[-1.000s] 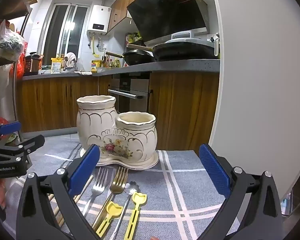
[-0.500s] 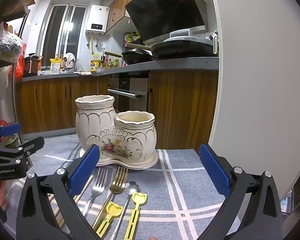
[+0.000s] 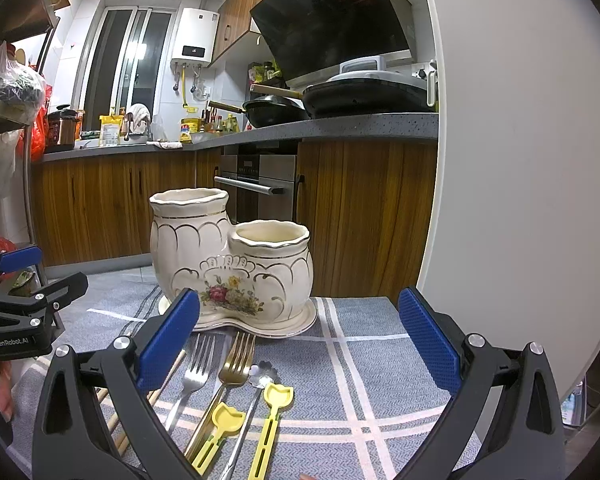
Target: Organize utensils
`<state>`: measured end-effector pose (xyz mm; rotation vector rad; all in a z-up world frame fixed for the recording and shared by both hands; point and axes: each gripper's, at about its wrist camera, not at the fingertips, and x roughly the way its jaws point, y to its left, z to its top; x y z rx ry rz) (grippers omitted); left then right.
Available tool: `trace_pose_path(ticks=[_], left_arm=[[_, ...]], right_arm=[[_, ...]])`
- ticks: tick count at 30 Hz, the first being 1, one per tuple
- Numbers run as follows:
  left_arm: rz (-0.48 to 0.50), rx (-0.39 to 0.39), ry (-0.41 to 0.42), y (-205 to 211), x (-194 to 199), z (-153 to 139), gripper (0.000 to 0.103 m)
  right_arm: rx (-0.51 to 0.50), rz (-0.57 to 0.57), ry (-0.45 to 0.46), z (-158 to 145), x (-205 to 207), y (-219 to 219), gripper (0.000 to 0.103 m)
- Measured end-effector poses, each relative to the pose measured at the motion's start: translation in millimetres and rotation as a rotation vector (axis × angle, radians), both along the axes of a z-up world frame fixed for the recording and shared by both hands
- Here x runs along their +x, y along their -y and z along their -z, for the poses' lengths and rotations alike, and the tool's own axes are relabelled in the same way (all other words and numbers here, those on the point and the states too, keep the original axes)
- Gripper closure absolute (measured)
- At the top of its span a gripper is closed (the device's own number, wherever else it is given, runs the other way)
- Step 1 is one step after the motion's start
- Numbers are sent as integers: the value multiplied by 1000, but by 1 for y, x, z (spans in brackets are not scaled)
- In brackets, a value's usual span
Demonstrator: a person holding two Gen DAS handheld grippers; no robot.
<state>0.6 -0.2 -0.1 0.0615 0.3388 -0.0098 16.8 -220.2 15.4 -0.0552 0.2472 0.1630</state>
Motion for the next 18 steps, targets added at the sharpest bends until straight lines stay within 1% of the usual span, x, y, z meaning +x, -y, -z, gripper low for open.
trace_pose_path(ticks=[7,10,13,14,16,18], left_arm=[[4,-3,-4,0,0,0,5],[-2,-6,16,0,-1,0,5],[13,-1,24,2,5,13,5],[11,4,17,7,9,12,5],[8,5,9,5,11,13,5],[7,-1,11,1,0,5,5]], right_arm=[[1,0,-1,0,0,0,5],[1,1,0,0,0,0,5],[0,1,-2,0,-1,0,5],[0,1,-3,0,-1,0,5],[0,1,-1,0,0,0,5],[1,0,1,0,0,0,5]])
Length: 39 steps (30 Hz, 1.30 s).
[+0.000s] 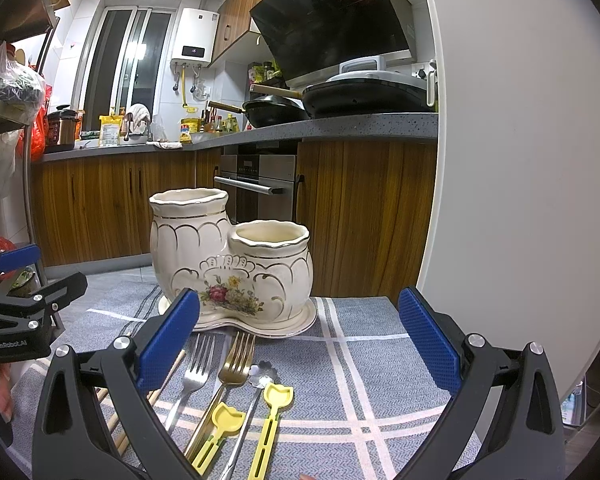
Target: Organize utensils
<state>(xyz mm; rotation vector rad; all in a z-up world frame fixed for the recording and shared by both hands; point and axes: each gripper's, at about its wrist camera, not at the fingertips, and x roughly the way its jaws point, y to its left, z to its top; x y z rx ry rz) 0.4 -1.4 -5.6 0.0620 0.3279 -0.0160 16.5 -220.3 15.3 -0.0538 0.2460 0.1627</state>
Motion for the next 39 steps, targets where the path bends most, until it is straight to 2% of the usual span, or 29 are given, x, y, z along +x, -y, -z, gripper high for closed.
trace_pose_path(ticks=[30,34,39], left_arm=[[-1,-1,-4,-2,-1,-1,5],[-6,-22,-31,-6,-1,1,5],[-19,12,-56,-3,1,4,5]], right_arm=[[0,1,-5,0,0,0,5],[1,1,-5,-1,0,1,5],[2,0,-7,-1,0,1,5]])
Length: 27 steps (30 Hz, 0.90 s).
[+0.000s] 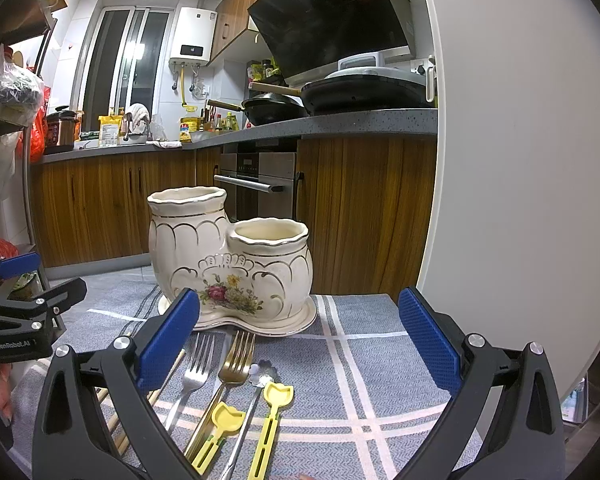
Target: Organize utensils
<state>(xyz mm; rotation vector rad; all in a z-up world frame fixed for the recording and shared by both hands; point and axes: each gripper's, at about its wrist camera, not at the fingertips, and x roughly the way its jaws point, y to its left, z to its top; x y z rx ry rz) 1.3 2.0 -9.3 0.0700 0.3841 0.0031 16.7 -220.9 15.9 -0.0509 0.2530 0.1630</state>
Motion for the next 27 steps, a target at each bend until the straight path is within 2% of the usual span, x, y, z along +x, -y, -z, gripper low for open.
trace_pose_path(ticks=[5,8,10,12,15,20,23,24,26,27], left_arm=[[53,-9,18,0,-4,-3,5],[55,59,-14,0,-1,-2,5],[47,133,-67,2,4,1,5],[41,166,-126,1,10,6,5],[87,154,-215,-2,15,19,5],[91,184,-308,0,14,32,7],[90,181,-349,1,14,34,8],[94,165,-363,0,14,34,9],[113,138,-386,0,14,35,13],[120,130,-401,0,14,37,20]], right_arm=[[14,17,-13,2,0,2,5],[8,0,-81,5,6,4,5],[1,-9,-134,6,12,6,5],[12,-19,-186,8,17,11,5],[30,-12,-255,13,22,20,5],[75,-42,-407,30,30,31,5],[47,-61,-455,37,27,27,6],[27,-60,-461,39,25,25,7],[3,-64,-469,41,25,22,18],[-1,-71,-476,42,24,20,22]])
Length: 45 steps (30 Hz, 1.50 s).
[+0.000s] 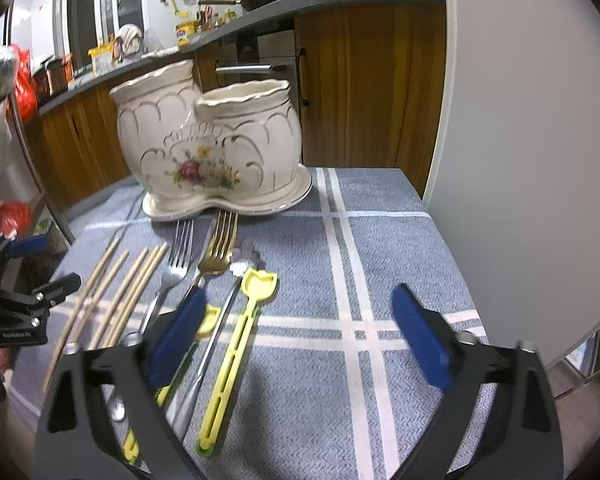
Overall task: Organize utensils
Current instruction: 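Grasp a wooden chopstick with the left tool while the right tool grasps a yellow spoon, then lift chopstick into tall cup with left tool while right tool lowers spoon into smaller cup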
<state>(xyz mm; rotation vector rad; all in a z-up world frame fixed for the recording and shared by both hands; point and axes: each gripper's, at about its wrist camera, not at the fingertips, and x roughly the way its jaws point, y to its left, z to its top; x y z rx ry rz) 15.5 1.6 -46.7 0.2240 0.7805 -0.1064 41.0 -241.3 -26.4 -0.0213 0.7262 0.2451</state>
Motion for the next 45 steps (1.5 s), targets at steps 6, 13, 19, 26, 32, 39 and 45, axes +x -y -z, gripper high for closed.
trace_pose_path(ticks=[6,13,19,26,32,39,45], left_arm=[[13,-61,-79,-2,1,12,48],[46,-85,-103,-1,-4,13,68],[51,-73,-118,2,5,11,80],[68,-62,-117,2,11,11,87],[50,-53,-111,-3,15,11,95],[54,-72,-82,-6,11,5,98],[51,-113,-21,-13,5,-11,98]], right_arm=[[-18,-47,-38,4,4,-9,47],[-50,-99,-125,18,9,-19,60],[-54,-92,-132,21,13,-20,78],[-47,-112,-125,21,12,-24,91],[-26,-119,-100,16,8,-19,93],[33,-103,-53,3,5,-7,93],[100,-107,10,-11,1,-2,93]])
